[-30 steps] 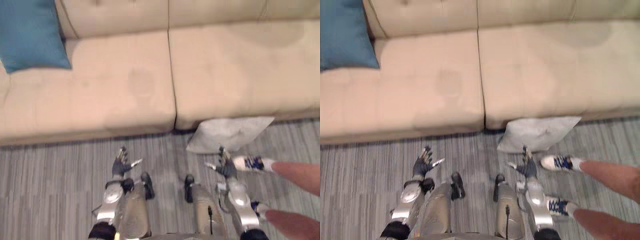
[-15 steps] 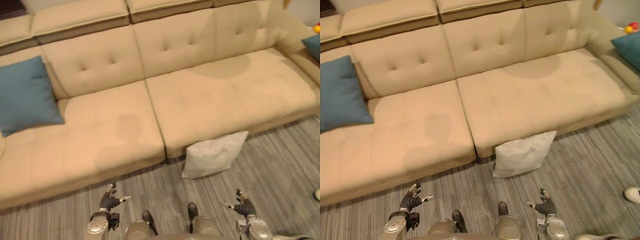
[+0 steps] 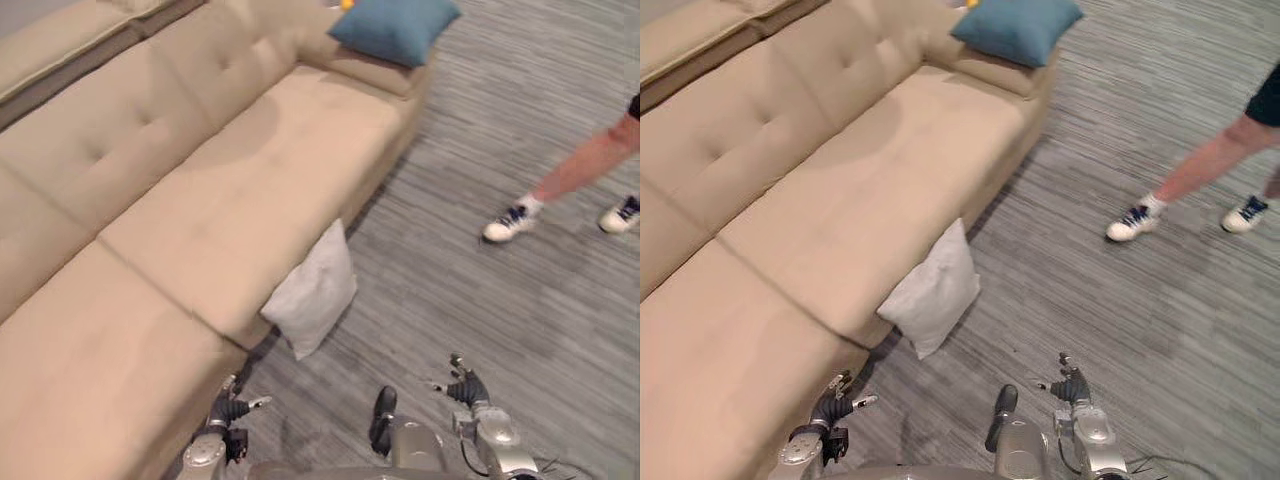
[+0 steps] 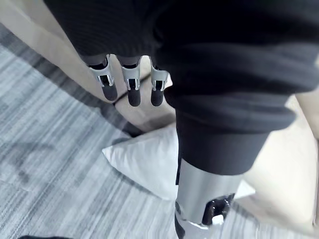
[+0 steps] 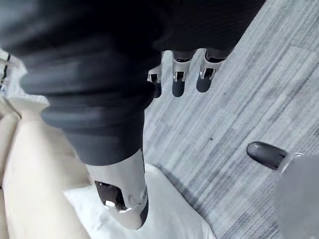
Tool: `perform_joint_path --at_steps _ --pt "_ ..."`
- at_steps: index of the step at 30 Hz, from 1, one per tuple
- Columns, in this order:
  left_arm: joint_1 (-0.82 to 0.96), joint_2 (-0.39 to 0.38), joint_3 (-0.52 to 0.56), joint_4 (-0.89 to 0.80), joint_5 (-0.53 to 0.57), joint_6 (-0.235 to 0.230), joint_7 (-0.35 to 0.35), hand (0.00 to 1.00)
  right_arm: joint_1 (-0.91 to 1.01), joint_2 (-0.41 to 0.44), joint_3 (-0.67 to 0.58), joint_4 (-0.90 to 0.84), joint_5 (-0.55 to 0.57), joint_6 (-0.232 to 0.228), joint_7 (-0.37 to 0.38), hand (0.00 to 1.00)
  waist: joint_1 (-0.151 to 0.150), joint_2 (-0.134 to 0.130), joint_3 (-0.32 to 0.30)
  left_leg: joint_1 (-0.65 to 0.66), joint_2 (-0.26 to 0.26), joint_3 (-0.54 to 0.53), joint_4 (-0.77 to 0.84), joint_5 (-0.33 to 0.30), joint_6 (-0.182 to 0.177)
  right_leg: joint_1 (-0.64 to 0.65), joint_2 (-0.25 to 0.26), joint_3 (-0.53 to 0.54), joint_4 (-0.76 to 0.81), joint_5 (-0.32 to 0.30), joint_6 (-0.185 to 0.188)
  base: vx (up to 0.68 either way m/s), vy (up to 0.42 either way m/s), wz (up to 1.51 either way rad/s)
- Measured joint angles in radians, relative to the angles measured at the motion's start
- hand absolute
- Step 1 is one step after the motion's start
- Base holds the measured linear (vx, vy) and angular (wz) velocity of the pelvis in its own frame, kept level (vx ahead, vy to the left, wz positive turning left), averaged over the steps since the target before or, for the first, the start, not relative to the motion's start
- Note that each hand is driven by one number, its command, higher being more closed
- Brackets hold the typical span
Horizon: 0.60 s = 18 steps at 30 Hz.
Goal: Pick up cushions and gather them together orderly.
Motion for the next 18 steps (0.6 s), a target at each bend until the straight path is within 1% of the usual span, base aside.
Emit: perform_joint_path --at_steps 1,2,3,4,5,6,7,8,9,10,11,12,13,14,15,16,17,18 --pt "0.000 -0.015 -0.006 0.012 0.000 0.001 0.000 0.00 -0.009 0.000 0.014 0.000 -0.005 0.000 0.000 0.00 0.001 0.004 0.007 -0.067 0.013 -0.150 0.140 0.015 0.026 0.037 0.013 0.046 -0.025 -0.007 -0.009 0.28 -0.040 -1.04" --pt "-0.005 -0.026 -0.015 0.012 0.000 0.000 -0.001 0.00 -0.019 0.004 0.019 0.000 -0.005 0.001 -0.001 0.00 0.004 -0.002 0.015 -0.131 -0.029 -0.252 0.198 -0.045 0.003 0.061 0.017 0.075 -0.041 -0.012 -0.012 0.26 0.026 -0.84" --pt "-0.011 -0.029 -0.020 0.011 0.000 0.000 -0.001 0.00 -0.025 0.003 0.018 -0.001 -0.005 0.001 -0.003 0.00 0.009 0.005 0.019 -0.154 -0.059 -0.291 0.207 -0.069 0.005 0.081 0.015 0.094 -0.052 -0.014 -0.012 0.26 0.029 -0.63" --pt "-0.016 -0.031 -0.031 0.008 -0.001 0.000 0.001 0.00 -0.027 0.002 0.017 -0.002 -0.005 0.001 -0.004 0.00 0.023 -0.010 0.029 -0.190 -0.104 -0.329 0.194 -0.089 0.023 0.103 0.013 0.117 -0.069 -0.015 -0.011 0.26 0.032 -0.69" --pt "-0.017 -0.031 -0.036 0.004 -0.001 -0.004 0.001 0.00 -0.033 0.001 0.015 -0.002 -0.005 0.001 -0.004 0.00 0.039 -0.011 0.030 -0.235 -0.155 -0.355 0.143 -0.093 0.030 0.126 0.012 0.147 -0.086 -0.018 -0.007 0.30 0.071 -0.80" --pt "-0.018 -0.031 -0.036 0.004 -0.001 -0.004 0.003 0.00 -0.041 0.002 0.015 -0.003 -0.005 0.001 -0.011 0.00 0.053 -0.008 0.032 -0.282 -0.209 -0.380 0.041 -0.092 0.029 0.138 0.008 0.168 -0.085 -0.027 0.009 0.24 0.096 -0.66" --pt "-0.017 -0.032 -0.036 0.004 -0.001 -0.004 0.003 0.00 -0.044 0.002 0.016 -0.003 -0.005 0.001 -0.017 0.00 0.055 -0.005 0.033 -0.292 -0.231 -0.394 -0.013 -0.089 0.025 0.141 0.008 0.175 -0.083 -0.031 0.015 0.24 0.145 -0.52" --pt "-0.011 -0.034 -0.036 0.004 -0.002 -0.004 0.007 0.00 -0.052 0.001 0.016 -0.003 -0.005 0.000 -0.022 0.00 0.063 0.008 0.032 -0.300 -0.284 -0.431 -0.188 -0.051 -0.002 0.146 0.014 0.186 -0.076 -0.041 0.039 0.17 0.144 -0.51" --pt "-0.001 -0.039 -0.035 0.005 -0.002 -0.004 0.010 0.00 -0.056 -0.003 0.016 -0.002 -0.006 -0.001 -0.023 0.00 0.074 0.031 0.030 -0.293 -0.301 -0.455 -0.274 0.034 0.087 0.145 0.028 0.206 -0.057 -0.059 0.059 0.23 0.207 -0.64" --pt "0.001 -0.039 -0.030 0.008 -0.003 -0.003 0.016 0.00 -0.063 0.007 0.023 0.003 -0.007 0.001 -0.023 0.00 0.082 0.010 0.034 -0.264 -0.316 -0.442 -0.282 0.023 0.116 0.145 0.013 0.234 -0.028 -0.085 0.076 0.26 0.172 -0.34" --pt "0.006 -0.041 -0.028 0.010 -0.003 -0.004 0.025 0.00 -0.063 0.009 0.022 0.001 -0.025 -0.001 -0.021 0.00 0.079 -0.016 0.031 -0.245 -0.354 -0.441 -0.305 0.001 0.124 0.146 -0.018 0.235 0.003 -0.112 0.110 0.34 0.195 -0.02" --pt "0.007 -0.047 -0.032 0.011 -0.003 -0.003 0.022 0.00 -0.064 0.007 0.021 0.002 -0.041 -0.002 -0.024 0.00 0.079 -0.039 0.031 -0.225 -0.386 -0.435 -0.312 -0.030 0.131 0.140 -0.062 0.234 0.066 -0.161 0.136 0.30 0.139 0.24" --pt "0.008 -0.052 -0.033 0.014 -0.003 -0.003 0.022 0.00 -0.062 0.003 0.020 0.003 -0.047 -0.001 -0.023 0.00 0.078 -0.045 0.031 -0.212 -0.401 -0.434 -0.313 -0.043 0.135 0.136 -0.081 0.235 0.106 -0.178 0.150 0.35 0.212 0.17" --pt "0.003 -0.057 -0.033 0.025 -0.004 -0.003 0.024 0.00 -0.064 0.001 0.021 0.004 -0.060 -0.001 -0.022 0.00 0.079 -0.046 0.030 -0.175 -0.430 -0.434 -0.315 -0.067 0.155 0.108 -0.123 0.230 0.237 -0.198 0.179 0.30 0.184 0.14" --pt "0.003 -0.053 -0.034 0.029 -0.004 -0.003 0.024 0.00 -0.066 0.005 0.022 0.004 -0.071 -0.001 -0.022 0.00 0.077 -0.045 0.029 -0.160 -0.439 -0.440 -0.317 -0.070 0.165 0.098 -0.138 0.224 0.294 -0.198 0.181 0.29 0.175 0.25" --pt "0.003 -0.043 -0.037 0.030 -0.004 -0.003 0.024 0.00 -0.064 0.014 0.022 0.004 -0.079 -0.001 -0.020 0.00 0.071 -0.044 0.029 -0.135 -0.452 -0.456 -0.323 -0.078 0.179 0.074 -0.158 0.220 0.391 -0.189 0.191 0.32 0.105 0.67" --pt "0.002 -0.027 -0.042 0.029 -0.004 -0.003 0.026 0.00 -0.060 0.025 0.023 0.013 -0.083 -0.001 -0.019 0.00 0.051 -0.038 0.026 -0.110 -0.457 -0.500 -0.327 -0.087 0.193 0.058 -0.162 0.212 0.451 -0.220 0.181 0.32 0.067 0.82" --pt "-0.003 -0.027 -0.043 0.029 -0.004 -0.003 0.028 0.00 -0.059 0.026 0.024 0.014 -0.083 -0.001 -0.019 0.00 0.049 -0.035 0.025 -0.103 -0.457 -0.524 -0.331 -0.088 0.194 0.056 -0.154 0.214 0.445 -0.239 0.176 0.40 0.024 1.05"
